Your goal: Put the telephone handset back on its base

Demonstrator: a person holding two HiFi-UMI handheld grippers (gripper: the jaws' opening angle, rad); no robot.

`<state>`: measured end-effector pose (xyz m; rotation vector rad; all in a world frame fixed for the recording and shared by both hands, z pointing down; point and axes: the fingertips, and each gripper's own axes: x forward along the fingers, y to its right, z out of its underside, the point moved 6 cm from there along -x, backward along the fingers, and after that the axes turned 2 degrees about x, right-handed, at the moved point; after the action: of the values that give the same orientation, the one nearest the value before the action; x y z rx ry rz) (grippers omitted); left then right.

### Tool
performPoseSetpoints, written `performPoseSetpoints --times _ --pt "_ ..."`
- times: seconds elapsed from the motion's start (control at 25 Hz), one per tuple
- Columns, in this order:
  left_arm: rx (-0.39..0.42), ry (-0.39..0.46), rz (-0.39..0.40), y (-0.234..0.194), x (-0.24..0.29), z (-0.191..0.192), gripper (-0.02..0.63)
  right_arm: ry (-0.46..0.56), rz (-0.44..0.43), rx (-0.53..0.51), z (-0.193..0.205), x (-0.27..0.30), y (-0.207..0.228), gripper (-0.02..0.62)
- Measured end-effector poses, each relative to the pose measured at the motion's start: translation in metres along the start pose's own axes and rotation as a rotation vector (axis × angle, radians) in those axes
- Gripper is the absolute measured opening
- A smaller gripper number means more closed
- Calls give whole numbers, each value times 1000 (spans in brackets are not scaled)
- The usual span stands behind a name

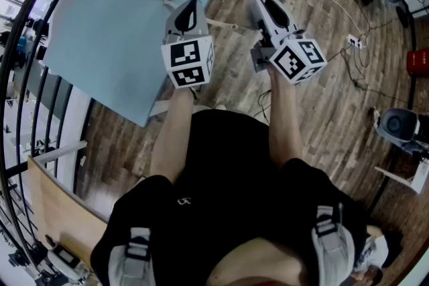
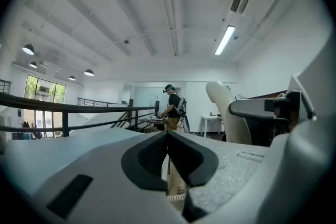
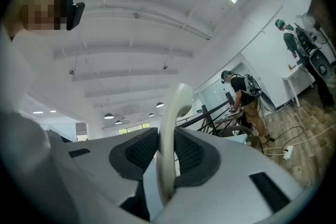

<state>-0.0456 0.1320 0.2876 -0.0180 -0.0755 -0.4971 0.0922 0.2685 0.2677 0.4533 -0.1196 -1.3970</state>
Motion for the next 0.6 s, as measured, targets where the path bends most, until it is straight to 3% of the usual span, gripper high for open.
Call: performPoseSetpoints --times 0.24,0.6 --pt "7 15 -18 16 -5 -6 0 -24 -26 -8 -1 -8 7 89" --pt "4 27 -169 -4 -16 -4 0 -50 -103 8 1 2 12 87"
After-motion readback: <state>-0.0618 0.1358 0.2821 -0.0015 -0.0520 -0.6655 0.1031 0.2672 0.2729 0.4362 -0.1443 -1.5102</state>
